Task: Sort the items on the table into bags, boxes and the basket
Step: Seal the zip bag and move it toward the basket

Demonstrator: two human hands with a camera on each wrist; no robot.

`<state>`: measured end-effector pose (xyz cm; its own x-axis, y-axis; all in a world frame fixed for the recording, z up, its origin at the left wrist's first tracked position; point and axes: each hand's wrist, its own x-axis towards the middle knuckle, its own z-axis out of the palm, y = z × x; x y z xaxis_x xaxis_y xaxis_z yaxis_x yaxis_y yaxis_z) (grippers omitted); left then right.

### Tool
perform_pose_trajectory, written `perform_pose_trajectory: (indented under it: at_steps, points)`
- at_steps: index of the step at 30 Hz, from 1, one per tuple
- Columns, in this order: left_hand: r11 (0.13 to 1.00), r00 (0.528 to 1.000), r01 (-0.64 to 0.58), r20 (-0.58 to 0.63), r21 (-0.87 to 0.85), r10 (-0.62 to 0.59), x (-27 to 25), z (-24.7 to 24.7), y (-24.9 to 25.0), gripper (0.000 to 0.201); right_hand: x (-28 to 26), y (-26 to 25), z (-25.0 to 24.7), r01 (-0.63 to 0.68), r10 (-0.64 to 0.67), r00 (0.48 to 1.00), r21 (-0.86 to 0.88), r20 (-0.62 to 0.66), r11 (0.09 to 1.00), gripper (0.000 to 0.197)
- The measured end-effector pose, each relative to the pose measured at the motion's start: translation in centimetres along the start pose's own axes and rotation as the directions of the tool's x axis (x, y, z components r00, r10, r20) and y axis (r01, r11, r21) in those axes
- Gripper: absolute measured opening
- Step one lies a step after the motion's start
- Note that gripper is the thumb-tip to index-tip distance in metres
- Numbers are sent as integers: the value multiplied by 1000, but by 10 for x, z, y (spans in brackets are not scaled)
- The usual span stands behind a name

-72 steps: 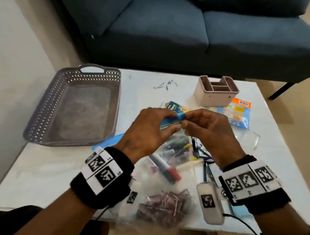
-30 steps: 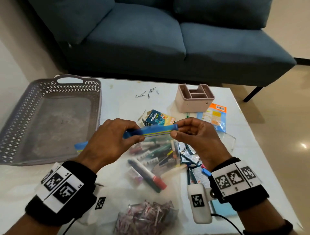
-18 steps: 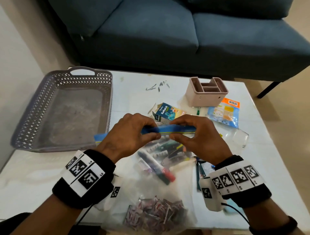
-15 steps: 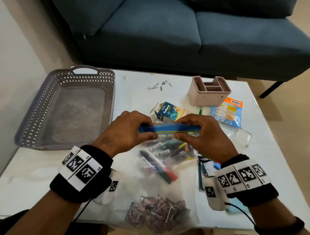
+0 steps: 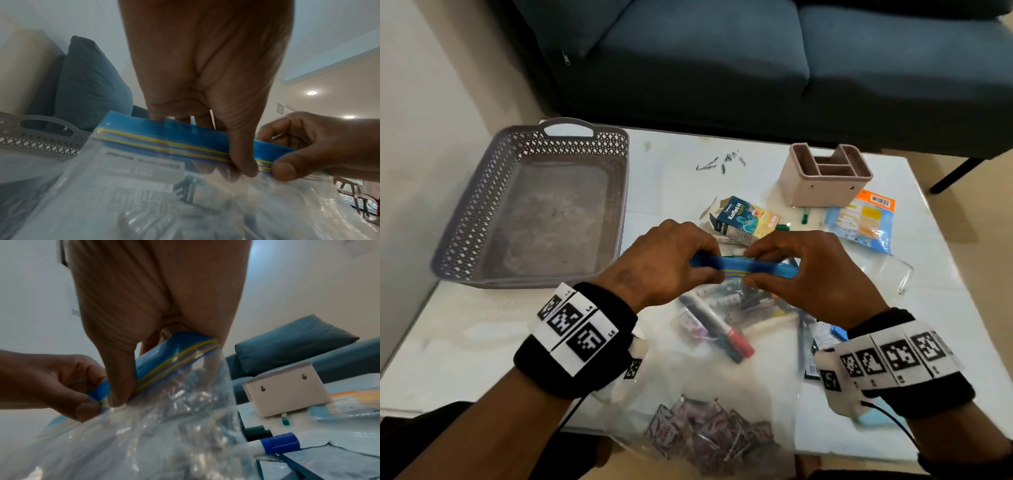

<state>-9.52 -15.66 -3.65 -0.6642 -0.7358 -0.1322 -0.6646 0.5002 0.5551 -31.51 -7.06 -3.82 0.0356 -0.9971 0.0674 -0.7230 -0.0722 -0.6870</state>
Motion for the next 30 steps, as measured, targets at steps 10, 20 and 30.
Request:
perform_pose_trajectory:
  at_steps: [10, 20, 30]
  points:
    - [965, 973, 227, 80, -130, -218, -12, -41, -42, 23, -2, 15, -20, -147, 128, 978, 108, 165, 983, 38]
    - [535, 969, 172, 43, -827, -244, -8, -13, 7, 27, 4, -7, -8, -98, 84, 995, 320, 58, 942, 29]
    - [513, 955, 160, 2, -843, -296, -5, 0, 14, 21, 1, -3, -10, -147, 117, 988, 421, 98, 895, 15]
